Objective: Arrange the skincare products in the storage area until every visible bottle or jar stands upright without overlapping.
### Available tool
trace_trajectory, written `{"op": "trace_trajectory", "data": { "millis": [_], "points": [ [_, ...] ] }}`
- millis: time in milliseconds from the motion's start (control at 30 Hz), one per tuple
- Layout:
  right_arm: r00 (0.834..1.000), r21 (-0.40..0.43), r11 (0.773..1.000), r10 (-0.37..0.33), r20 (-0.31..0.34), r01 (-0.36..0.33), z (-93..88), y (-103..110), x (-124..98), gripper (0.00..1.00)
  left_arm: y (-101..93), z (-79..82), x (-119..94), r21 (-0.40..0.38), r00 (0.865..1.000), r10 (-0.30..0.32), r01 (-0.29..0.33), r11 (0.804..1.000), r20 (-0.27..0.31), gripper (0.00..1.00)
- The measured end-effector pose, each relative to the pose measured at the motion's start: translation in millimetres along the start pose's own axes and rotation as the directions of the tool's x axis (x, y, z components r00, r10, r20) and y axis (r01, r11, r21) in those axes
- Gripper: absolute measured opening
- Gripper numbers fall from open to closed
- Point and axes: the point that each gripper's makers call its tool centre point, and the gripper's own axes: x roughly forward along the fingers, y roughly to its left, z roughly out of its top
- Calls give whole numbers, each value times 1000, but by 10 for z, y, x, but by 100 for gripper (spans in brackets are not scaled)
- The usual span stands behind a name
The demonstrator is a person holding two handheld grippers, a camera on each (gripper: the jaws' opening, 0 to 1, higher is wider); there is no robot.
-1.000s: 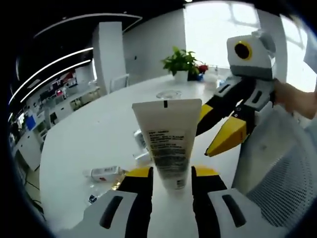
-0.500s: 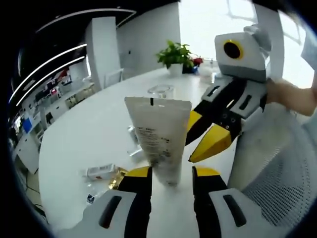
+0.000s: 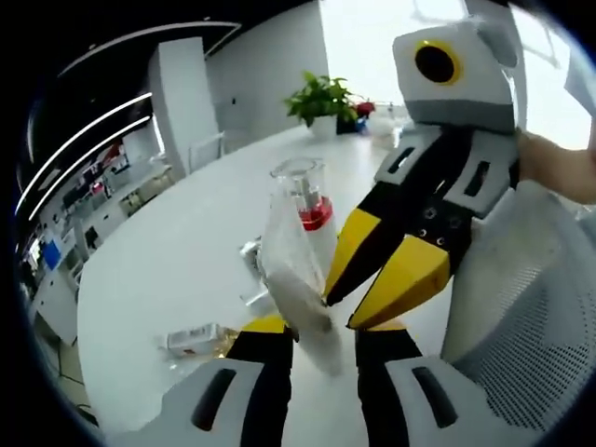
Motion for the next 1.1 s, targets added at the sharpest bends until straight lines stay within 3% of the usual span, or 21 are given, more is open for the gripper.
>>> {"op": "trace_trajectory", "data": {
  "millis": [233,467,733,833,1100],
  "points": [
    [1000,4,1000,-22,6,22,-3,-57,-97,10,13,-137,68,-12,999,-16,15,1000,-44,17],
    [998,16,998,-64,-11,64,-122,-205,-232,11,18,-141,67,-17,999,-41,40,999,-35,16],
    [989,34,989,-144,-16,145,-243,-428,-443,17,53,-112,98,45,996,-94,94,995,0,13],
    [985,37,984,-174,-25,174,-280,-484,-515,20,25,-76,124,106,989,-146,143,984,22,13],
    [970,35,970,-238,-42,239,-348,-601,-683,32,76,-39,191,169,973,-227,218,961,35,12]
  ]
}}
